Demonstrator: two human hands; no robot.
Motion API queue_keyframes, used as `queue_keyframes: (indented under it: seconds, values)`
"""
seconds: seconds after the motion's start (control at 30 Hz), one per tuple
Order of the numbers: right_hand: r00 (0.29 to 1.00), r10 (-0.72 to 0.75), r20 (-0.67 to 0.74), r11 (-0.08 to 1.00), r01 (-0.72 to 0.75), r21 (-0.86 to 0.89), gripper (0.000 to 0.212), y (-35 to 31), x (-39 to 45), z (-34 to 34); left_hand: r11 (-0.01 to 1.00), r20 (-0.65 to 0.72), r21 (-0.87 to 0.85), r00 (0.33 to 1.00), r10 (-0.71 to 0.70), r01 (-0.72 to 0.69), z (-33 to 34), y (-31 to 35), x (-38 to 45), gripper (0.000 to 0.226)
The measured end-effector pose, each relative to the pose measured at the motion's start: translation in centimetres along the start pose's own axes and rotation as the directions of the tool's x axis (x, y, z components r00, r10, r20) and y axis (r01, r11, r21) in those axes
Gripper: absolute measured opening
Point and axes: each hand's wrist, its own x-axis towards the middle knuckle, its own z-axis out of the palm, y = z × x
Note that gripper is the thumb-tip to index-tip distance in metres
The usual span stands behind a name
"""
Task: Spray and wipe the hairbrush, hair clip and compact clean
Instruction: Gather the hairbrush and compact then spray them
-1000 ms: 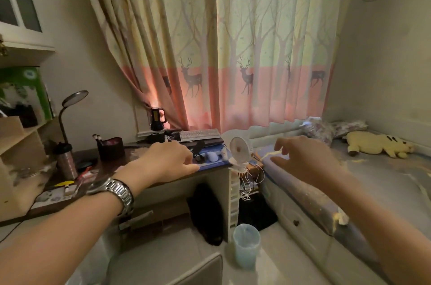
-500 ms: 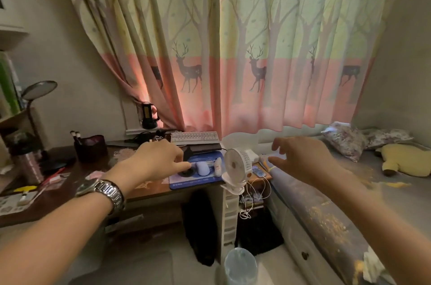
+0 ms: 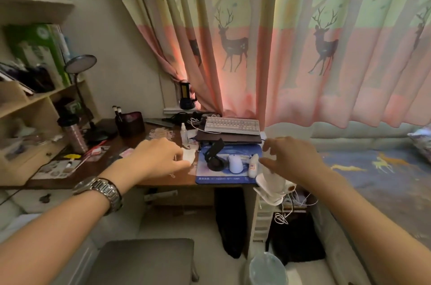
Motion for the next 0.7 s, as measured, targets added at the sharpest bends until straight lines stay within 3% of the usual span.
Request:
queue_keyframes:
  seconds: [0.37,0.7]
  values:
    - [0.992,-0.126,0.029,0.992,0.126,0.003,0.025,-1.4,15.2,6.3,0.979,0.038,-0.101,0.984,-0.174,0.177,3.0,-8.7,10.0,0.039]
    - [0.967,-0.244,0.074,0.968,0.239,0.072,0.025,-4.7,23.6,12.0,0.944,0.079,-0.157,0.956,-0.282,0.292,5.4,-15.1,13.0,0.039]
